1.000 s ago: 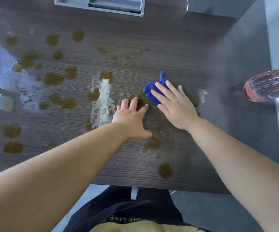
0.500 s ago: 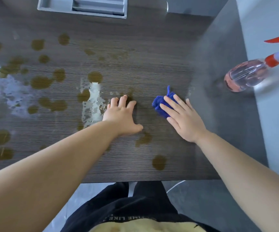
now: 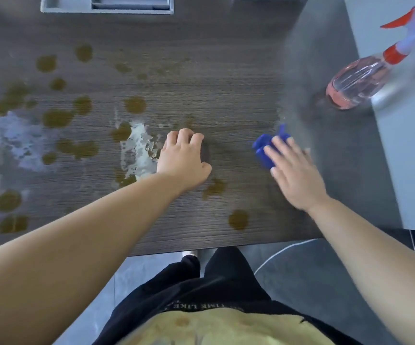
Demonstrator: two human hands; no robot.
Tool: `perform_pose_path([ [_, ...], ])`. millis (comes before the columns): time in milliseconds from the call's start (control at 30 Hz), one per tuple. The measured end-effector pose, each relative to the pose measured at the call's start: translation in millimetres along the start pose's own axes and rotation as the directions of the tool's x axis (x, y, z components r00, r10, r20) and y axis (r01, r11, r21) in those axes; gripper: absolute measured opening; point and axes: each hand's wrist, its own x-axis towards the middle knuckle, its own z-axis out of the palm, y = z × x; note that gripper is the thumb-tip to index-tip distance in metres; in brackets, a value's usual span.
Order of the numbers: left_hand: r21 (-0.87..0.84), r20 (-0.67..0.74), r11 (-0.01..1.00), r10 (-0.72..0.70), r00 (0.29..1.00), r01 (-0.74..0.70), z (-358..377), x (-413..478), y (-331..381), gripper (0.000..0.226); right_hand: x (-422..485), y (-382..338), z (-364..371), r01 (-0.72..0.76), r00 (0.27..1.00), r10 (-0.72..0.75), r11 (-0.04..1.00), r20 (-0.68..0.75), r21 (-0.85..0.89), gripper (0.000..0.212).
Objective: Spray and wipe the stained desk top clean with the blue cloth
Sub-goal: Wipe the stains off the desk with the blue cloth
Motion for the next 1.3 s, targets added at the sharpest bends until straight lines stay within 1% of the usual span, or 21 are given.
perform_pose_path([
  [33, 0.01, 0.007, 1.0, 0.001, 1.0, -0.001, 1, -4, -1, 0.059, 3, 6, -1, -0.16, 0.987, 0.16, 0.986, -0.009, 0.041, 0.052],
  [100, 0.028, 0.02, 1.0, 0.003, 1.0, -0.004, 5, -12, -3, 0.059, 18, -5, 1, -0.431, 0.898, 0.437, 0.897, -0.054, 0.095, 0.05],
  [133, 0.028, 0.025, 1.0, 0.003, 1.0, -0.004, 8, -18, -3, 0.058, 24, -19, 1, -0.502, 0.858, 0.51, 0.858, -0.067, 0.105, 0.051],
  [167, 0.017, 0.023, 1.0, 0.005, 1.0, -0.005, 11, -23, -4, 0.057, 28, -34, 2, -0.507, 0.854, 0.515, 0.855, -0.072, 0.108, 0.052],
  [200, 0.004, 0.015, 1.0, 0.011, 1.0, -0.011, 14, -28, -6, 0.056, 28, -48, 4, -0.435, 0.893, 0.444, 0.894, -0.079, 0.107, 0.052],
  [267, -0.002, 0.006, 1.0, 0.023, 1.0, -0.023, 21, -40, -6, 0.054, 8, -55, 10, -0.093, 0.994, 0.096, 0.994, -0.048, 0.054, 0.05],
  [300, 0.006, 0.01, 1.0, 0.029, 1.0, -0.029, 25, -46, -5, 0.054, -7, -46, 11, 0.075, 0.997, -0.075, 0.997, -0.014, 0.014, 0.05],
  [333, 0.019, 0.02, 0.999, 0.032, 0.999, -0.033, 27, -52, -5, 0.055, -19, -31, 11, 0.172, 0.985, -0.172, 0.985, 0.015, -0.008, 0.049],
  [367, 0.036, 0.033, 0.999, 0.03, 0.999, -0.031, 31, -60, -4, 0.057, -32, -15, 12, 0.189, 0.982, -0.189, 0.982, 0.024, -0.019, 0.049],
  [400, 0.057, 0.04, 0.998, 0.027, 0.999, -0.029, 34, -67, -3, 0.059, -44, -1, 12, 0.128, 0.992, -0.128, 0.992, 0.013, -0.015, 0.05],
  [500, 0.105, 0.022, 0.994, 0.01, 1.0, -0.012, 42, -85, -2, 0.073, -60, 7, 12, -0.191, 0.981, 0.192, 0.981, -0.031, 0.043, 0.05],
  [567, 0.113, 0.006, 0.993, -0.033, 0.999, 0.032, 47, -94, -2, 0.082, -58, -15, 15, -0.302, 0.949, 0.305, 0.952, -0.073, 0.051, 0.049],
  [633, 0.094, -0.016, 0.992, -0.079, 0.997, 0.08, 51, -99, -4, 0.088, -50, -43, 16, -0.239, 0.968, 0.242, 0.969, -0.06, 0.056, 0.05],
  [700, 0.082, -0.02, 0.991, -0.106, 0.994, 0.107, 55, -104, -3, 0.091, -42, -62, 18, -0.035, 0.999, 0.036, 0.999, -0.027, 0.033, 0.049],
  [800, 0.083, -0.002, 0.988, -0.134, 0.991, 0.133, 61, -111, -3, 0.095, -35, -54, 14, 0.201, 0.977, -0.201, 0.98, 0.069, 0.013, 0.052],
  [867, 0.09, 0.035, 0.986, -0.143, 0.989, 0.139, 62, -113, -4, 0.101, -47, -31, 14, 0.208, 0.977, -0.209, 0.978, 0.043, 0.013, 0.052],
  [933, 0.098, 0.072, 0.986, -0.14, 0.988, 0.132, 63, -114, -6, 0.107, -71, -14, 16, 0.099, 0.995, -0.1, 0.995, 0.005, 0.012, 0.052],
  [1000, 0.125, 0.084, 0.985, -0.127, 0.988, 0.116, 63, -113, -7, 0.11, -93, -19, 19, 0.06, 0.998, -0.06, 0.998, -0.036, -0.005, 0.051],
  [1200, 0.163, 0.147, 0.983, -0.105, 0.983, 0.081, 57, -110, -7, 0.112, -58, -91, 22, 0.347, 0.938, -0.346, 0.938, 0.029, -0.02, 0.05],
  [1233, 0.159, 0.159, 0.984, -0.1, 0.982, 0.074, 55, -110, -9, 0.111, -45, -94, 21, 0.336, 0.941, -0.335, 0.942, 0.036, -0.016, 0.051],
  [1300, 0.15, 0.181, 0.987, -0.08, 0.98, 0.052, 52, -110, -12, 0.109, -30, -85, 17, 0.209, 0.977, -0.209, 0.978, 0.048, -0.003, 0.054],
])
